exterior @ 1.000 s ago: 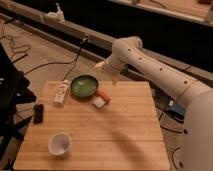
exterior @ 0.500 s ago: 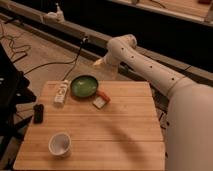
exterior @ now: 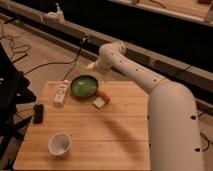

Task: Pick up the ceramic bowl

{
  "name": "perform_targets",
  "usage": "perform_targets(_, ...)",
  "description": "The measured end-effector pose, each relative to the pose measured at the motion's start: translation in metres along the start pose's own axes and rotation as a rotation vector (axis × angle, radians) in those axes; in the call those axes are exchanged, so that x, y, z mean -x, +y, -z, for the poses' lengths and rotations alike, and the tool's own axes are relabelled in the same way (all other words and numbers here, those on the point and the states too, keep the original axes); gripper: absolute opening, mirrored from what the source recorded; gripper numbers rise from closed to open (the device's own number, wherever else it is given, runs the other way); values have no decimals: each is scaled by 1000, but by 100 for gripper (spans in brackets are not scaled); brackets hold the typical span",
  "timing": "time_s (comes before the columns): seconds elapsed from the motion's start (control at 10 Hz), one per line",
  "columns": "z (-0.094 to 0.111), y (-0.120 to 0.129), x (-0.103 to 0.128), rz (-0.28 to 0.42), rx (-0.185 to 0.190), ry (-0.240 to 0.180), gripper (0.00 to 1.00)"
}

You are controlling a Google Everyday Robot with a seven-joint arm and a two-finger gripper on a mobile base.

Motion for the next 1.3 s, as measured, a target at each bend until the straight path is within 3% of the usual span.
perform_targets(0.1, -8, 0, -4, -11, 4, 14, 80)
perform_targets(0.6, -8, -1, -3, -11, -4, 14, 80)
perform_targets(0.8, -15, -21, 14, -37, -48, -25, 80)
perform_targets(1.1, -45, -41, 26, -80, -79, -38, 80)
perform_targets(1.3, -66, -50, 29, -151, -50, -20, 80)
